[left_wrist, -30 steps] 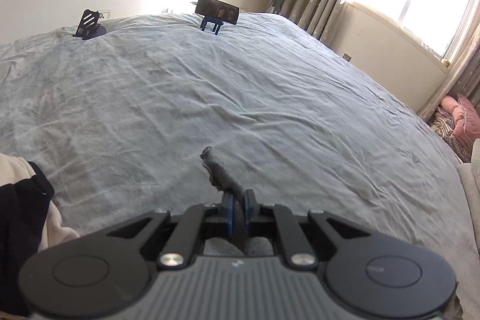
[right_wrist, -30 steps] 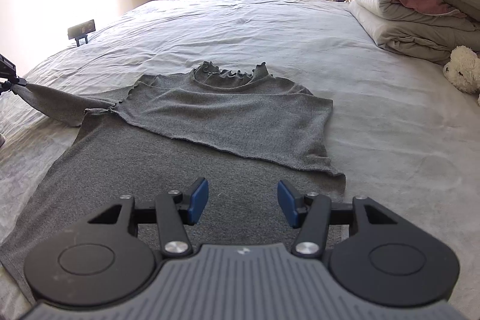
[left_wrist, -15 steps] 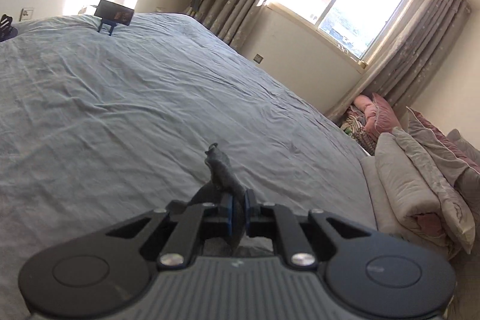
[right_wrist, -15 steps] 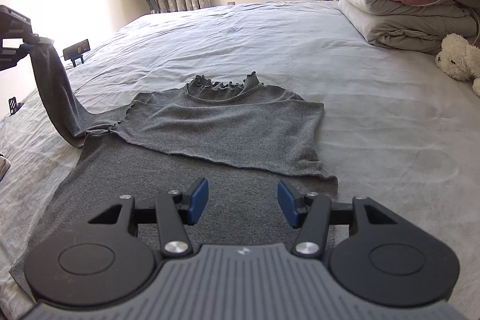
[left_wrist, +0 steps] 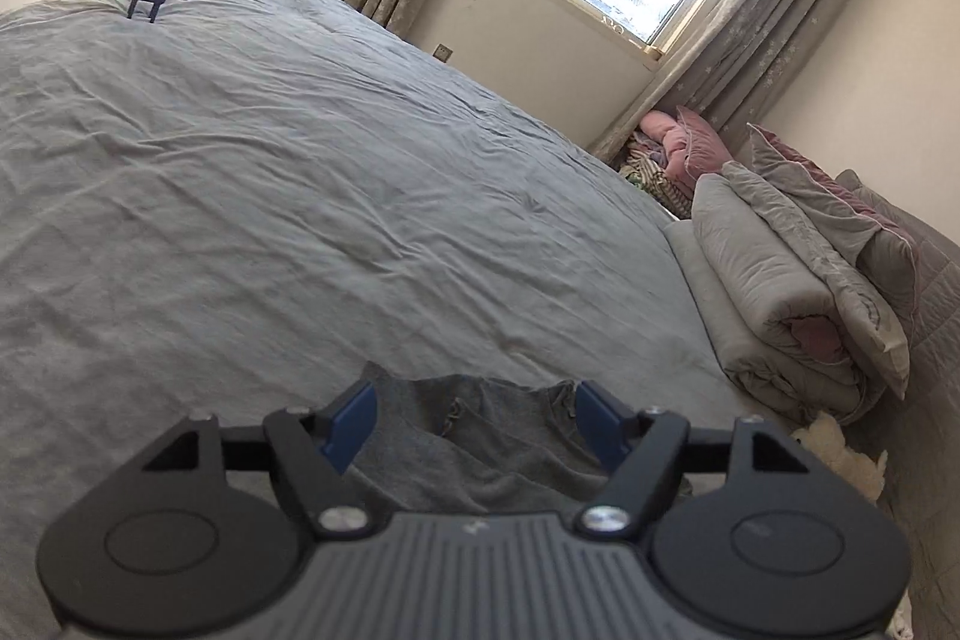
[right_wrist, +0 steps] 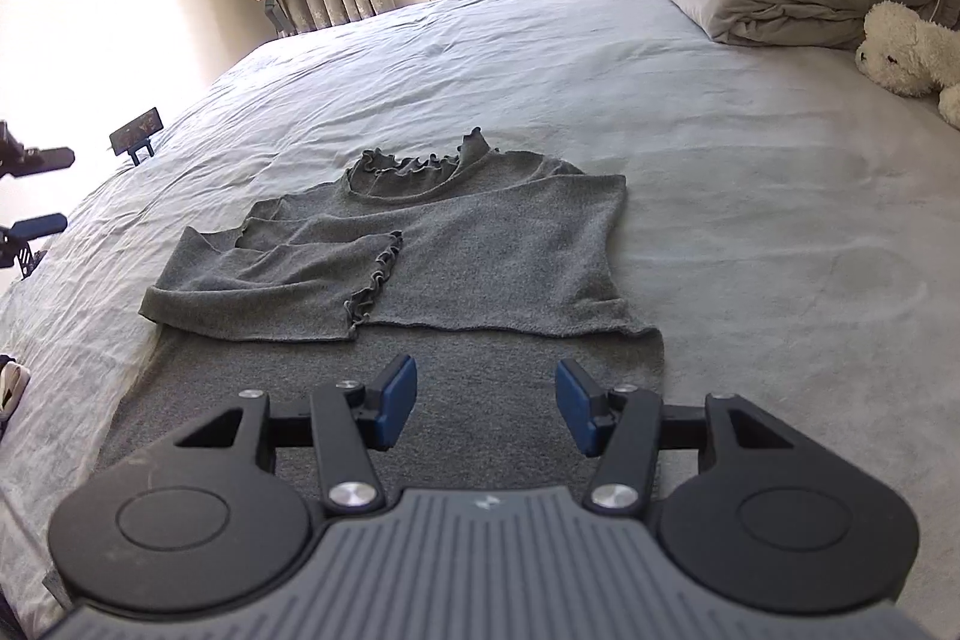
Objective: Fold clothes
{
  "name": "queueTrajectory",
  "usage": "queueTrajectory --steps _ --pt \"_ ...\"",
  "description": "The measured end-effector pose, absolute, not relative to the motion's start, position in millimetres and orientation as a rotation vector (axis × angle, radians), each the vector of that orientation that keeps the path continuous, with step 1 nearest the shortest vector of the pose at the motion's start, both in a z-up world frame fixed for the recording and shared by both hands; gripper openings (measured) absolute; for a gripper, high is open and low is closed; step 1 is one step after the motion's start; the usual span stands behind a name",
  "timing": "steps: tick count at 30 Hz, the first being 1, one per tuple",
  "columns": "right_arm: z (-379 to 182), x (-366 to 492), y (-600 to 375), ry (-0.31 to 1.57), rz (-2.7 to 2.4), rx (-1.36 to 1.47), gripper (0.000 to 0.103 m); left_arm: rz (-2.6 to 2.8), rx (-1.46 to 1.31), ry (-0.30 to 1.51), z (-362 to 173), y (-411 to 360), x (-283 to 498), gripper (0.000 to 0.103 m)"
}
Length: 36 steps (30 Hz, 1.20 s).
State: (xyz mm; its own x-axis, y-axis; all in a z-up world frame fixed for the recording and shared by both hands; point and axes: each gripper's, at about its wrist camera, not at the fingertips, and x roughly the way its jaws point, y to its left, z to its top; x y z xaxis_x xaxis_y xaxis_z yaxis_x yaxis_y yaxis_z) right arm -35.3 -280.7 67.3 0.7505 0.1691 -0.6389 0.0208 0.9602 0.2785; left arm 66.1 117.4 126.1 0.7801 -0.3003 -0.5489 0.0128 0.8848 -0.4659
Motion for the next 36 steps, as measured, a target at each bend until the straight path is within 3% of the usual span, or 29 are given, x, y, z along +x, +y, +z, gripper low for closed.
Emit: queueTrajectory --steps 5,16,18,19,20,27,36 --pt "65 -15 -272 0.716 0.114 0.345 0.056 -0.132 -0.498 0.79 80 137 73 0.07" --pt "45 100 -215 0.804 0.146 0.265 0.054 -0.154 -0.372 0.838 63 122 76 0.069" --pt "37 108 -205 0.824 0.124 0.216 0.041 -0.141 -0.366 0.841 62 124 77 0.069" --pt "39 107 -202 0.814 0.122 0.185 0.019 -0.135 -0.367 0.843 61 125 77 0.069" --pt "45 105 -201 0.798 0.126 0.17 0.005 -0.134 -0.372 0.845 61 126 78 0.069" --pt "87 104 -201 0.7 0.12 0.089 0.005 -0.139 -0.341 0.843 62 119 77 0.069" --pt "131 89 -258 0.567 0.028 0.252 0.005 -0.171 -0.218 0.827 60 98 74 0.07"
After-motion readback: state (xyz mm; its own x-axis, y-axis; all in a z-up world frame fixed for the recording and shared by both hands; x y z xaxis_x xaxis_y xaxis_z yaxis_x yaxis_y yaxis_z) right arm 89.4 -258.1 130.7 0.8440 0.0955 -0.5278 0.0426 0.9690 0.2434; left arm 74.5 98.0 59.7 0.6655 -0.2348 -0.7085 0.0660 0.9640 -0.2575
